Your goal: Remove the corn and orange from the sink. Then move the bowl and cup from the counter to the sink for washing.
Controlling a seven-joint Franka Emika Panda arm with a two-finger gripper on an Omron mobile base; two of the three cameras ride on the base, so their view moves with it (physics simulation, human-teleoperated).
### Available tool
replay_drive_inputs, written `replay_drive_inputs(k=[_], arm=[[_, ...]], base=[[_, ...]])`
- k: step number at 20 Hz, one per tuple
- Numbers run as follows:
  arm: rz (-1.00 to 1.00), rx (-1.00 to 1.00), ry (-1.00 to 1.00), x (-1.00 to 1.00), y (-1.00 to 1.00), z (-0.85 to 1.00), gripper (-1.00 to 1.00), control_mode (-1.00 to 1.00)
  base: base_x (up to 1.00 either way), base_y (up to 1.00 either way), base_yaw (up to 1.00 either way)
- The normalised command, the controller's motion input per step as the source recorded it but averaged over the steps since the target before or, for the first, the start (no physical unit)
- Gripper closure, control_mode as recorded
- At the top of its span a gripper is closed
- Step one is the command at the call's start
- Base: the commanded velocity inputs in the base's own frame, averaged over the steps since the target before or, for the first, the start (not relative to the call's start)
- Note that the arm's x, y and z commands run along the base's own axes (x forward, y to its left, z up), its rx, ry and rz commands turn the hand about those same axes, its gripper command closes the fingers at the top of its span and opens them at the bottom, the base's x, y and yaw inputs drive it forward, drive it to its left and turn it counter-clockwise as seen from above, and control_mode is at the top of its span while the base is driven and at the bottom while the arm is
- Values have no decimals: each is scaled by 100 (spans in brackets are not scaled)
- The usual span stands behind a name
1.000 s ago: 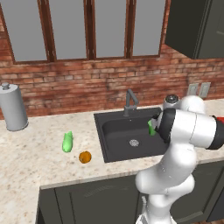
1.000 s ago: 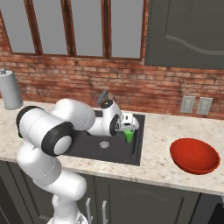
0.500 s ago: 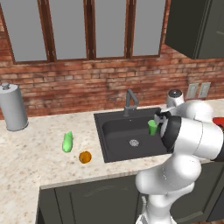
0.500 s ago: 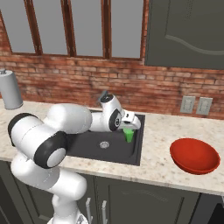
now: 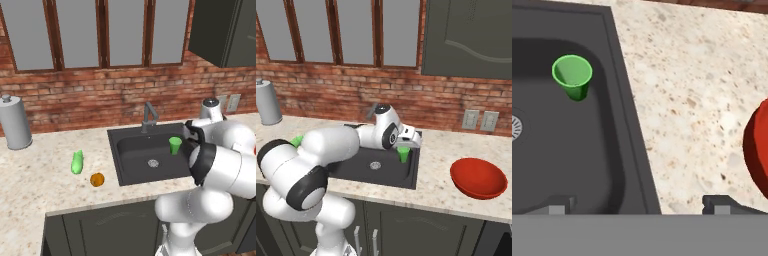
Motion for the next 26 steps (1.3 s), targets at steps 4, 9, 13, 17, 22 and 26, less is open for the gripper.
replay_drive_inputs(k=[4, 9, 13, 17, 22, 26], arm=[[7, 0, 1, -35, -23, 16, -100, -100], [12, 0, 0, -32, -26, 9, -100, -100], [9, 0, 0, -25, -20, 7, -100, -100], [0, 0, 7, -10, -13, 10, -100, -100], [0, -1, 11, -10, -17, 7, -100, -100], [0, -2, 2, -19, -19, 5, -100, -100]], base=[[0, 0, 0], [0, 0, 0], [0, 0, 0], [0, 0, 0], [0, 0, 0], [0, 0, 0]])
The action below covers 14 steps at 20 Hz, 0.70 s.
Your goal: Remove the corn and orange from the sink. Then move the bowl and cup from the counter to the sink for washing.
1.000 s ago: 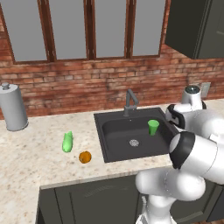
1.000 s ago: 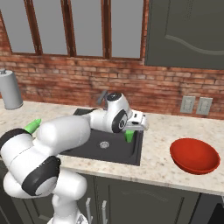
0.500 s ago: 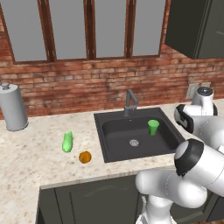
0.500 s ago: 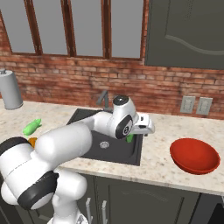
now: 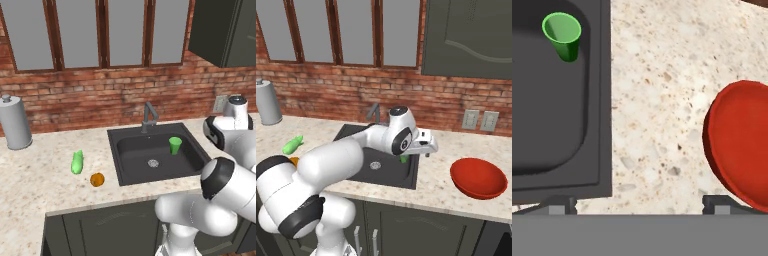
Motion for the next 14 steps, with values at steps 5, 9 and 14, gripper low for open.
replay_drive_inputs(k=[5, 9, 14], arm=[[0, 0, 0, -24, -28, 1, -100, -100], [0, 0, 0, -23, -29, 0, -100, -100], [0, -3, 0, -17, -27, 0, -100, -100]], base=[[0, 0, 0], [0, 0, 0], [0, 0, 0]])
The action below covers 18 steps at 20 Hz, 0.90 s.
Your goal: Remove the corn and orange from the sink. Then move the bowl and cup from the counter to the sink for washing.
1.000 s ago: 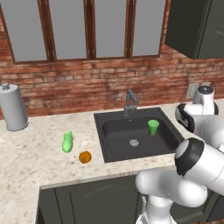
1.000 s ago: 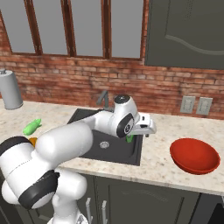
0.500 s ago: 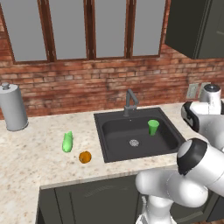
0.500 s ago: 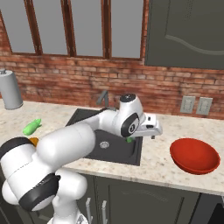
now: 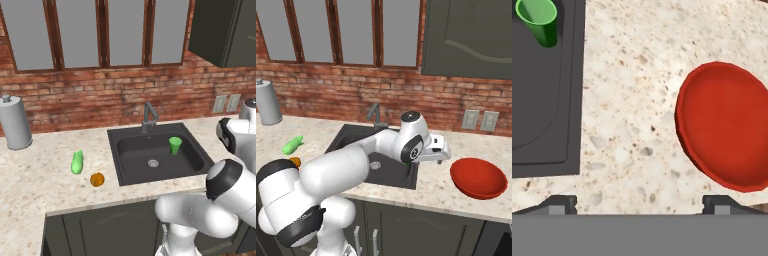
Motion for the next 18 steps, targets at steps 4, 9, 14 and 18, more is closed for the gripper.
replay_drive_inputs(k=[4, 9, 14, 18], arm=[[0, -4, 0, -16, -30, 0, -100, -100], [0, -2, 0, -9, -28, -2, -100, -100], [0, -1, 2, -1, -21, -7, -100, -100], [1, -1, 7, 0, -15, -11, -100, -100]], base=[[0, 0, 0], [0, 0, 0], [0, 0, 0], [0, 0, 0]])
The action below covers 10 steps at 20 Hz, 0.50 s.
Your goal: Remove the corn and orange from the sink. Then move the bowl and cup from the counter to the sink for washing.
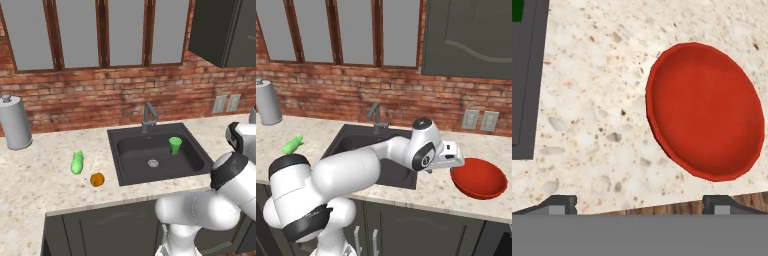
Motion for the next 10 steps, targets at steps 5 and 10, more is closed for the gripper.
replay_drive_inputs(k=[5, 10], arm=[[3, 0, 5, 0, -14, -10, -100, -100], [3, 0, 4, 0, -14, -10, -100, -100]], base=[[0, 0, 0], [0, 0, 0]])
